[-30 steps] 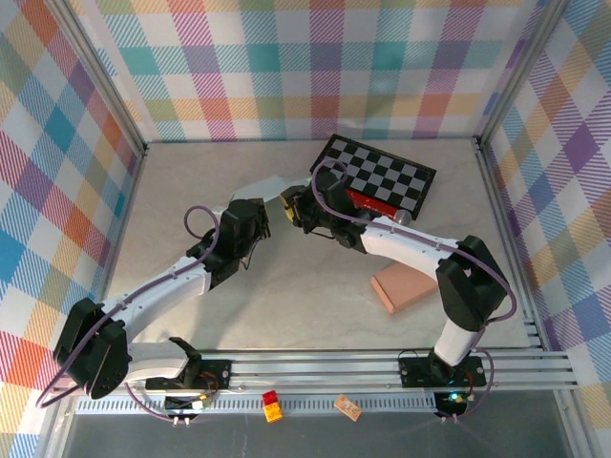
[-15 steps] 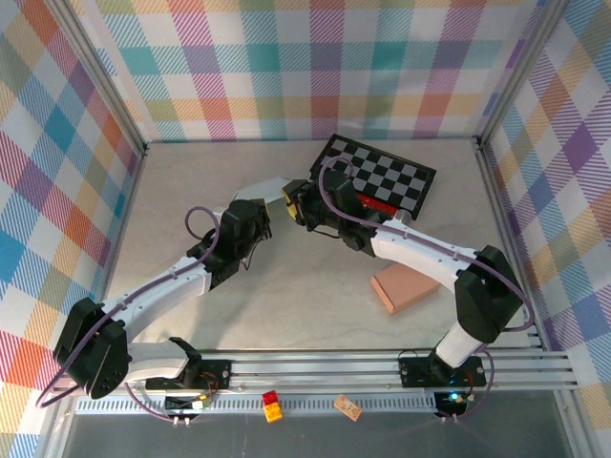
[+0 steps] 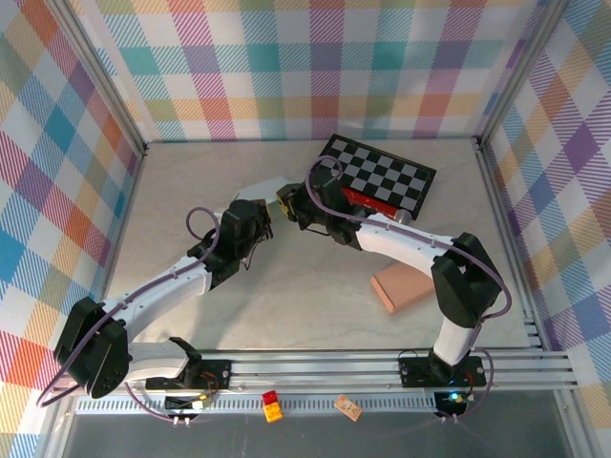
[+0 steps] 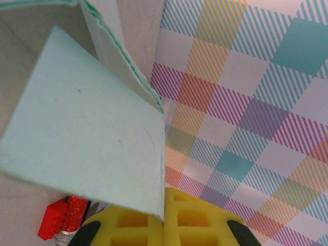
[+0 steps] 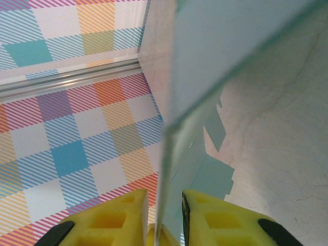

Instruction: Fold the paper box

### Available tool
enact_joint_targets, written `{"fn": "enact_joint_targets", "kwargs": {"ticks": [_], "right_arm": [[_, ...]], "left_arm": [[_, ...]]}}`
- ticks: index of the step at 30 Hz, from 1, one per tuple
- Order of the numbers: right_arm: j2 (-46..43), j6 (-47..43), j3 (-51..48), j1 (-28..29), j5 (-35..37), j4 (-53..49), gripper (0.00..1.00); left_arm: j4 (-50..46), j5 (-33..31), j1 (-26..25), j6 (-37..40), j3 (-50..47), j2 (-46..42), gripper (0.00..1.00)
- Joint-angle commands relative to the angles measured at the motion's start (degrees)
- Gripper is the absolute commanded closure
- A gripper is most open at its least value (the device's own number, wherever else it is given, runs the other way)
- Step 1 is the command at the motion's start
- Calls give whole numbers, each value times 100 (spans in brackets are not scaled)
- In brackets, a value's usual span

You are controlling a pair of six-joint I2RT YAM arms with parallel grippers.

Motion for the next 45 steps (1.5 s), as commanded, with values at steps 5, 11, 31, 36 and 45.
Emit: {"fn": "enact_joint_targets", "kwargs": {"ticks": [5, 11, 31, 36, 45], "right_arm": [[129, -98, 233, -29, 74, 70, 84], [198, -98, 301, -56, 77, 47, 87], [278, -19, 404, -95, 145, -115, 93], [241, 31, 400, -106, 151, -209, 100], [-13, -196, 981, -357, -274, -1516, 100]], "left_arm": [[147, 75, 17, -92, -19, 11, 100], [135, 102, 17, -74, -9, 10, 100], [117, 105, 7, -48, -17, 19, 100], [128, 115, 1, -13, -14, 28, 100], [-1654, 173, 235, 1793, 1090, -653, 45]]}}
